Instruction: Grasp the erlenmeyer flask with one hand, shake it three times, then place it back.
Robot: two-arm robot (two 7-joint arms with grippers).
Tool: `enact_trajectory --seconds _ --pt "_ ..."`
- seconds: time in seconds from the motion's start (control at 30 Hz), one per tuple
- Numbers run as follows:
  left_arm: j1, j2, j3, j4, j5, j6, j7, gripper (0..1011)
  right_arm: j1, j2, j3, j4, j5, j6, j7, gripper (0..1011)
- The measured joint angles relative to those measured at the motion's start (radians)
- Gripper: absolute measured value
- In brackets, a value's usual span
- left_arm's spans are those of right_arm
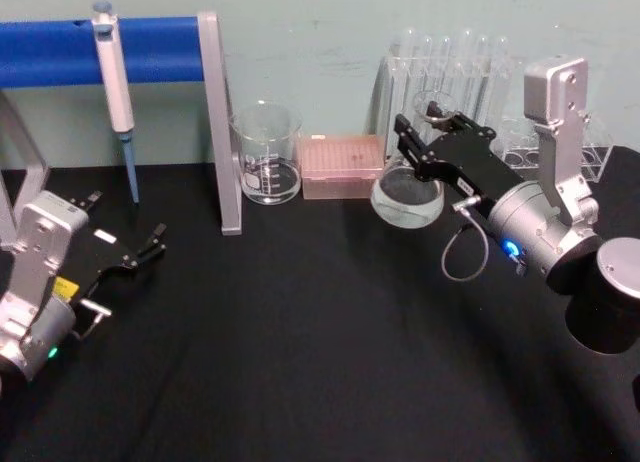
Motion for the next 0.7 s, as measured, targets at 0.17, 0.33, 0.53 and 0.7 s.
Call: enact_trajectory --seconds 0.17,0.33,0.53,0.7 --pt "0.000 0.000 0.000 0.000 0.000 0.000 0.000 1001 -0.002 -0.001 0.001 -0.003 0.000 0.004 0.036 456" --pt "0.000 0.000 0.000 0.000 0.000 0.000 0.000 1001 -0.003 0.003 -0.002 -0.008 0.001 0.005 0.097 456" --pt "0.000 0.000 0.000 0.000 0.000 0.000 0.000 1001 -0.004 0.020 -0.017 -0.015 0.010 0.004 0.175 456" --pt "0.000 0.000 0.000 0.000 0.000 0.000 0.000 1001 0.001 0.042 -0.036 -0.020 0.026 0.000 0.238 456"
